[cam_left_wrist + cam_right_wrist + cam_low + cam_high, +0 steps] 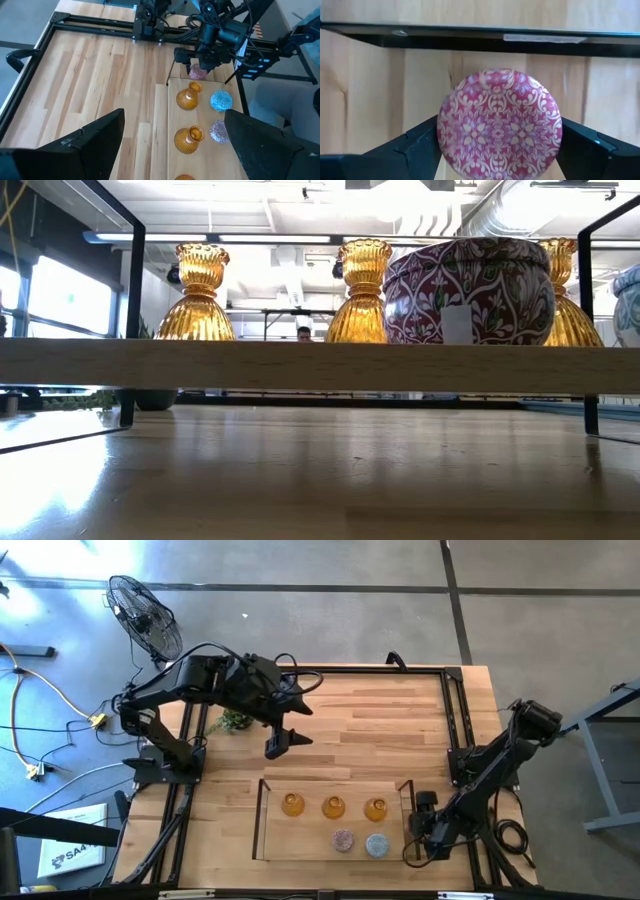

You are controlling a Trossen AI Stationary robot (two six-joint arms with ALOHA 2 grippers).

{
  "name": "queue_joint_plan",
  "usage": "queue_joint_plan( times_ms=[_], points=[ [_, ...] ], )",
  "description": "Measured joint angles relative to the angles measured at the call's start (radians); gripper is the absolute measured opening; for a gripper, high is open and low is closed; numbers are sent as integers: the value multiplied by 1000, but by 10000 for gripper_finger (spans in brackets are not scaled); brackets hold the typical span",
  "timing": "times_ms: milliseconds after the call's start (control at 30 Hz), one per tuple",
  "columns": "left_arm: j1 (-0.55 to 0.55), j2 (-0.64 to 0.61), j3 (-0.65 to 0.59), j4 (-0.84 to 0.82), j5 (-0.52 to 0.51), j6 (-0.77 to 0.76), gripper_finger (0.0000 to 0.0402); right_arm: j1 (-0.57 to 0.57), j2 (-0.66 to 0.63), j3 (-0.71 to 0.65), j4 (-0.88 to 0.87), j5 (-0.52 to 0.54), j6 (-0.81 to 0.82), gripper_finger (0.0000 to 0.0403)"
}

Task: Pick & Place candle stick holders
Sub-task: Put the pink patterned scented candle on the shelf

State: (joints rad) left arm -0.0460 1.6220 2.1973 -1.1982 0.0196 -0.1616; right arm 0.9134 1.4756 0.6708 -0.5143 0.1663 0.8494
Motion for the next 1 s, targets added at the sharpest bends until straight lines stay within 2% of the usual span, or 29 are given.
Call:
queue_joint_plan(
  times_ms=[200, 367, 533, 833, 1000],
  points=[
    [0, 14, 0, -16, 0, 0, 337, -24, 7, 0, 22, -34, 17, 315],
    [0, 19, 0, -34, 19, 0, 337, -34, 6, 0, 19, -61, 74, 287],
    [0, 30, -1, -33, 36, 0, 337, -34, 7, 7, -3, -69, 110, 287],
    [0, 28, 0, -31, 45, 0, 337, -34, 9, 78, -148, -109, 122, 287],
    [0, 28, 0, -31, 45, 4, 337, -21, 9, 159, -327, -113, 160, 287]
  ],
)
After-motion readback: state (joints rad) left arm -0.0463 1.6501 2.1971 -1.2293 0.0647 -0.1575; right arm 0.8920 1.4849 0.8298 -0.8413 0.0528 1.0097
